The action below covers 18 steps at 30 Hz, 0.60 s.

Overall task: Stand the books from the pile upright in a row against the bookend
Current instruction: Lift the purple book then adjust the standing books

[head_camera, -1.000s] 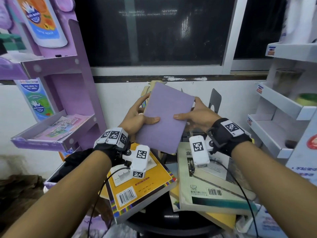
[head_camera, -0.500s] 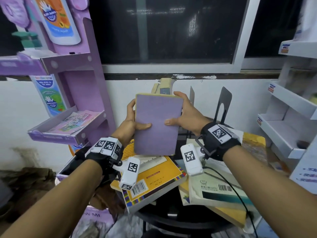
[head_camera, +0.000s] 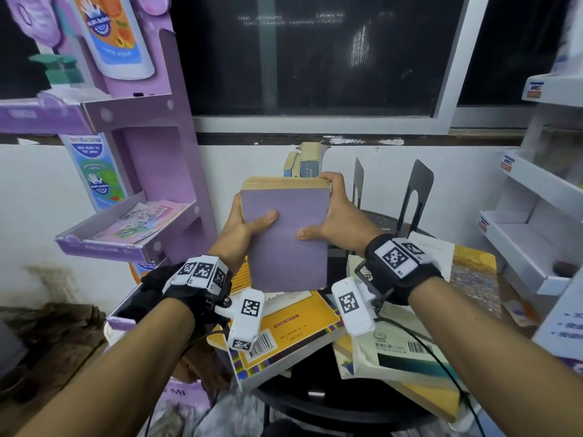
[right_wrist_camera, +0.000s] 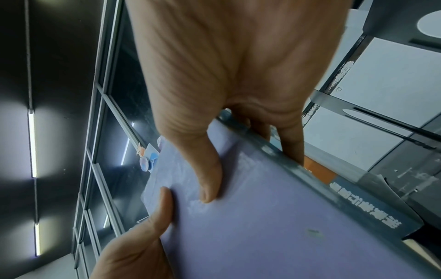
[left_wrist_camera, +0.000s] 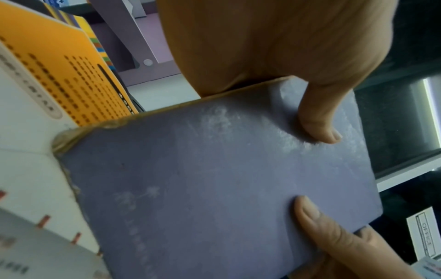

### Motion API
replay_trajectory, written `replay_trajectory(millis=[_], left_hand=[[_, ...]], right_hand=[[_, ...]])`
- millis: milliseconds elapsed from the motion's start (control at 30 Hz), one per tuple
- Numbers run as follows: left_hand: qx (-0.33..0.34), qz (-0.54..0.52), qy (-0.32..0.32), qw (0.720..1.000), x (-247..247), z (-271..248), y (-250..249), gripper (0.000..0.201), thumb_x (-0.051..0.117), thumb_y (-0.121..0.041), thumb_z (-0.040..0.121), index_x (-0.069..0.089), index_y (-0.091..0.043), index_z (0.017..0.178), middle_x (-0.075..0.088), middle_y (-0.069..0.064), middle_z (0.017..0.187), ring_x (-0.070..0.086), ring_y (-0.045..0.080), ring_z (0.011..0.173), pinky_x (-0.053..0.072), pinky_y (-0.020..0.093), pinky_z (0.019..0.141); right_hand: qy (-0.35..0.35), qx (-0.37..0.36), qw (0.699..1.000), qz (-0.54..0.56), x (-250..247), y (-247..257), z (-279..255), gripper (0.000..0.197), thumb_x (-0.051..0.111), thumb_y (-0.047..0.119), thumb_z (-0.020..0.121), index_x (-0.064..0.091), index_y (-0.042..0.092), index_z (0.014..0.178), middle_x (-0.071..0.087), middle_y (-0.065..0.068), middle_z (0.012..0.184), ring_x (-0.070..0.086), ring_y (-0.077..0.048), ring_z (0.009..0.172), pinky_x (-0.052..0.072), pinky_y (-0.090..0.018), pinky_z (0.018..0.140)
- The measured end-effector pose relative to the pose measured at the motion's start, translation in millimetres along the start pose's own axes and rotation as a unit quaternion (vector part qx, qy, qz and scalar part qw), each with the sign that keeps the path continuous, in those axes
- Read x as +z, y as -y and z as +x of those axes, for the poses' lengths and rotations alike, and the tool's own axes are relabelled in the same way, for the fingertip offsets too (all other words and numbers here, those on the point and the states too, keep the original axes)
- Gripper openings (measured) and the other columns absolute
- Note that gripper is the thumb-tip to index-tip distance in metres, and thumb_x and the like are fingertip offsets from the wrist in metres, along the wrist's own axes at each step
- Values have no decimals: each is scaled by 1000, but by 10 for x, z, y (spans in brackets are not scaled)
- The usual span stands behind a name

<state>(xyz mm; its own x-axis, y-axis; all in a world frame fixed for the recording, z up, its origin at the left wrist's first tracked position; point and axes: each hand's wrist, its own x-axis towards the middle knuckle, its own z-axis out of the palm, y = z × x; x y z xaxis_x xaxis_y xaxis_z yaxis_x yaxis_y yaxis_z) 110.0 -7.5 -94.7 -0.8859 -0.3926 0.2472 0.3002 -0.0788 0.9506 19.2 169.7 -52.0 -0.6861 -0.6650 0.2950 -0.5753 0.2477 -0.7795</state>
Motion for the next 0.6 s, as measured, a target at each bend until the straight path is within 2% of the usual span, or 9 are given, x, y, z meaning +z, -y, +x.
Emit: replay_trajectory(millis=[67, 167, 233, 333, 400, 467, 600], left_hand=[[-1, 3, 4, 1000, -8, -1, -16, 70, 73, -23, 77, 41, -21, 138, 63, 8, 127, 63, 29, 112, 55, 48, 89], [-4, -6, 9, 1000, -15, -1, -38, 67, 71, -21, 79, 42, -18, 139, 62, 10, 127, 64, 31, 111, 56, 46, 85], [-8, -16, 21, 1000, -25, 5, -77, 65, 68, -19, 80, 42, -13, 139, 61, 13, 128, 64, 32, 111, 57, 41, 80], [-20, -38, 40, 998, -45, 25, -116, 63, 64, -17, 81, 42, -8, 139, 59, 18, 130, 62, 35, 112, 57, 41, 79], [-29, -53, 51, 997, -49, 43, -129, 62, 63, -16, 82, 42, -7, 139, 58, 19, 130, 60, 39, 114, 56, 47, 85], [-36, -55, 66, 996, -45, 65, -153, 63, 62, -15, 82, 40, -7, 140, 57, 20, 131, 59, 40, 115, 55, 49, 87], [-41, -42, 98, 993, -3, 108, -223, 64, 61, -15, 83, 37, -9, 142, 56, 20, 133, 60, 38, 114, 56, 43, 81]], right_hand=[[8, -1, 1000, 5, 4, 5, 9, 94, 85, 13, 70, 18, 23, 134, 51, 7, 103, 58, -14, 91, 52, -20, 71], [12, 2, 1000, 15, -21, 24, 26, 84, 84, 20, 72, 24, 26, 130, 54, 6, 102, 61, -20, 95, 56, -35, 80], [25, 4, 999, 28, -60, 46, 51, 74, 83, 25, 73, 31, 29, 126, 59, 1, 107, 64, -20, 97, 57, -40, 84], [43, -5, 999, 5, -137, 114, 84, 64, 84, 32, 70, 43, 32, 118, 64, 4, 104, 66, -17, 93, 57, -35, 81], [47, -11, 999, -3, -181, 161, 105, 57, 86, 34, 68, 50, 32, 113, 65, 4, 105, 67, -16, 92, 58, -38, 82], [50, -12, 999, -3, -218, 201, 125, 52, 85, 33, 68, 57, 30, 111, 66, 5, 105, 68, -15, 92, 58, -39, 84], [55, -15, 998, -9, -301, 251, 150, 61, 88, 36, 62, 63, 30, 117, 68, 7, 109, 67, -12, 96, 55, -39, 89]])
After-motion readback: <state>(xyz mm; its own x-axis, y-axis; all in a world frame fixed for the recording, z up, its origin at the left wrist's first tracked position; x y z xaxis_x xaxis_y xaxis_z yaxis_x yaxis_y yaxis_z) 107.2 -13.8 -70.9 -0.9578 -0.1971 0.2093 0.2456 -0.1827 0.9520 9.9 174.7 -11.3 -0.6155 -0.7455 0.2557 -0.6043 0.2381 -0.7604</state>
